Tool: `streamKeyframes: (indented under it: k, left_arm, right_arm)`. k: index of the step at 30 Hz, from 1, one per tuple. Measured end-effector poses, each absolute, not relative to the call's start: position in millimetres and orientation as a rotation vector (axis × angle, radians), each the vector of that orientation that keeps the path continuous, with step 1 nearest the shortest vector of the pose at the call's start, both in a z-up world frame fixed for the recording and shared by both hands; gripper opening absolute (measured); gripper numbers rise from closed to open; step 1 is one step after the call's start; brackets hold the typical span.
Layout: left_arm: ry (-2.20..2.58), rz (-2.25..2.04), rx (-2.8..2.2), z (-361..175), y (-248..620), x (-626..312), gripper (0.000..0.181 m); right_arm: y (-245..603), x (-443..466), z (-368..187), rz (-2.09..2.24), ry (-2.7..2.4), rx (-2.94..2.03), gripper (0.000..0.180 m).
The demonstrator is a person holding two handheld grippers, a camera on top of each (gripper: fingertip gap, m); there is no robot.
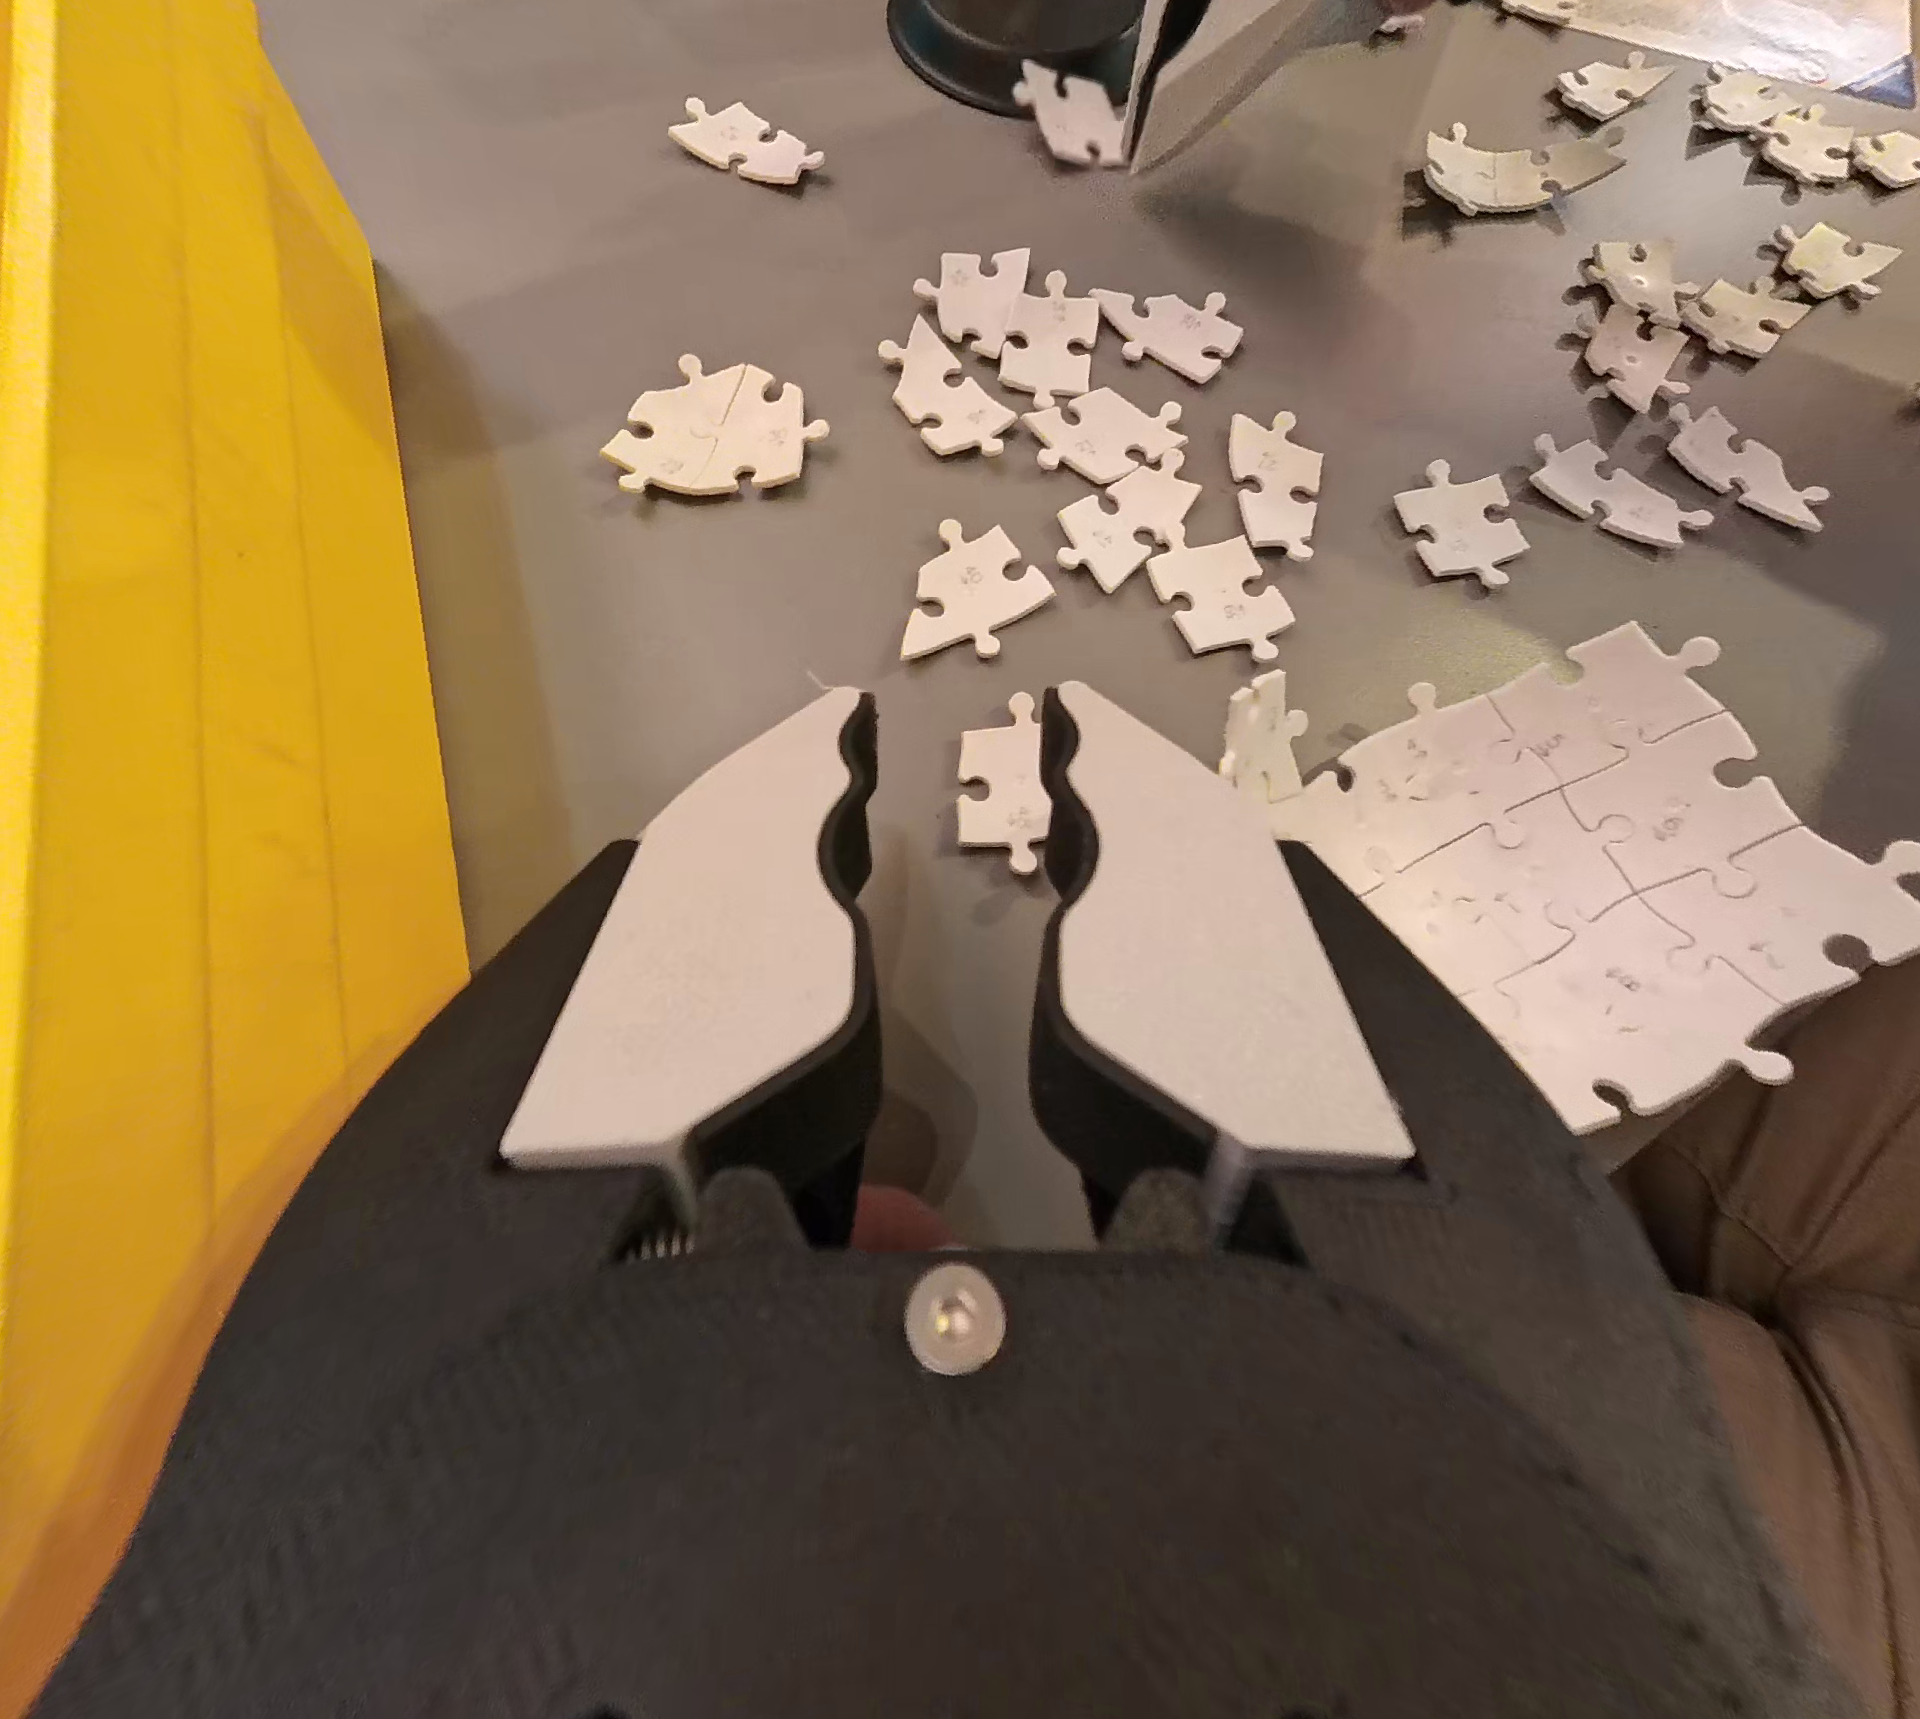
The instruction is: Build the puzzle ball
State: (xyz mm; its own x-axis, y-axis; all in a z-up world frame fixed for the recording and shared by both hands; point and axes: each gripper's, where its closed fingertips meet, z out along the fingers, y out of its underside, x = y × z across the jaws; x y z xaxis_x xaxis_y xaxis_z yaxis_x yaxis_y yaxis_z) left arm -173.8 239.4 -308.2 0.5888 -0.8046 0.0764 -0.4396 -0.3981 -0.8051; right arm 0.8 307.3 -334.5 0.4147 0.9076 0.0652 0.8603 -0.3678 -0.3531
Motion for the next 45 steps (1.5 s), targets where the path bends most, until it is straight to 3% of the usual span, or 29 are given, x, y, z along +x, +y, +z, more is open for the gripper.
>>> streamKeyframes:
  k: [3,6,7,14,16,20,23,28,31,37,45]
  left_arm:
    - [0.985,-0.596,-2.038,-307.2,240.3,-172.8,0.030]
    - [0.990,-0.585,-2.037,-306.6,240.3,-172.6,0.030]
    - [0.991,-0.583,-2.036,-306.4,240.6,-172.7,0.030]
    - [0.990,-0.591,-2.040,-308.6,241.0,-170.9,0.030]
    - [0.995,-0.589,-2.039,-308.8,240.1,-169.5,0.030]
    - [0.999,-0.584,-2.034,-307.0,240.0,-168.8,0.030]
    - [0.997,-0.588,-2.033,-306.6,240.0,-168.5,0.030]
    - [1.003,-0.575,-2.031,-306.0,239.8,-169.1,0.030]
    - [0.997,-0.569,-2.031,-304.9,241.2,-171.4,0.030]
    - [0.981,-0.577,-2.032,-302.7,245.6,-171.2,0.030]
    - [0.989,-0.560,-2.021,-297.9,245.4,-168.0,0.030]
  right_arm:
    - [311.9,-0.7,-329.5,0.172,-1.550,-2.324,0.000]
    - [321.3,3.7,-325.5,0.117,-1.506,-2.360,0.033]
    - [322.7,6.3,-326.5,0.096,-1.497,-2.371,0.033]
    - [328.2,9.3,-340.2,0.080,-1.366,-2.413,0.031]
    - [328.1,4.3,-341.4,0.141,-1.312,-2.434,0.017]
    - [330.8,-2.5,-341.0,0.210,-1.274,-2.427,0.013]
    - [327.5,-16.7,-340.6,0.325,-1.353,-2.378,0.000]
    - [324.1,-31.1,-340.6,0.303,-1.548,-2.322,0.000]
    - [328.2,-29.4,-333.4,0.250,-1.514,-2.355,0.023]
    - [323.5,-13.7,-338.8,0.173,-1.380,-2.466,0.027]
    - [328.6,-23.7,-340.2,0.280,-1.336,-2.422,0.000]
